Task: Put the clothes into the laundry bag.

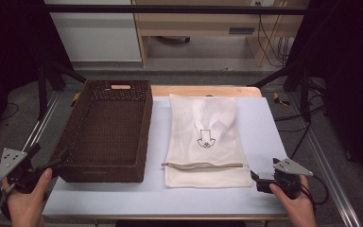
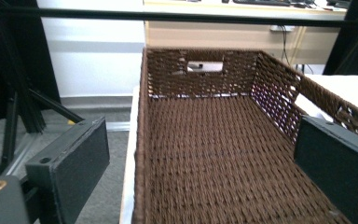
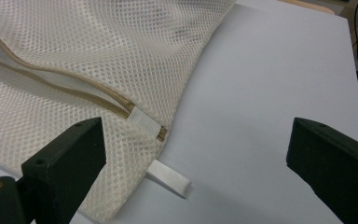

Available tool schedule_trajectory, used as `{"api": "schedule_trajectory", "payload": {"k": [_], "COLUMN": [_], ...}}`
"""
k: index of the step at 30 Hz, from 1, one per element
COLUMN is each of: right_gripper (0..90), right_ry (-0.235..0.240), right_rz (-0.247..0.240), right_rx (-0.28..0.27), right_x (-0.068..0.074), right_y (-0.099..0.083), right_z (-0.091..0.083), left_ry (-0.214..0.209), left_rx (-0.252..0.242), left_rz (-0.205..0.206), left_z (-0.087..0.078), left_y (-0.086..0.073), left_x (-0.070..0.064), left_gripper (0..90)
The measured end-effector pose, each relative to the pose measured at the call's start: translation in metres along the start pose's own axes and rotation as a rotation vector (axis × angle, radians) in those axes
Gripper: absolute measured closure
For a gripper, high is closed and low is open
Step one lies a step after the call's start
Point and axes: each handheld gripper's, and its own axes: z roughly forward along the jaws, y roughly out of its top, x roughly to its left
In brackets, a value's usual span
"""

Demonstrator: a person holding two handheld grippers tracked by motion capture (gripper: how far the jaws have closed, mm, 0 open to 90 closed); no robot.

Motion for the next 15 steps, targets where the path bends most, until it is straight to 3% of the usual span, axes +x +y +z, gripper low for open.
{"api": "schedule_trajectory", "payload": {"k": [10,15], "right_gripper": [5.2,5.3], "right_ry": [-0.004,-0.013], "right_rz": [0.016,0.023], "right_rx": [0.009,0.014], "right_x": [0.002,0.002], "right_y": [0.001,0.0], "right_z": [0.008,0.014], "left_ry": [0.01,0.012], "left_rx": [-0.034,-0.039], "left_rz": [-0.069,-0.081], "left_z": [-0.005,-0.006], "left_y": [-0.02,-0.026], "left_x": [0.012,0.012], "left_gripper": [3.4,3.4]}}
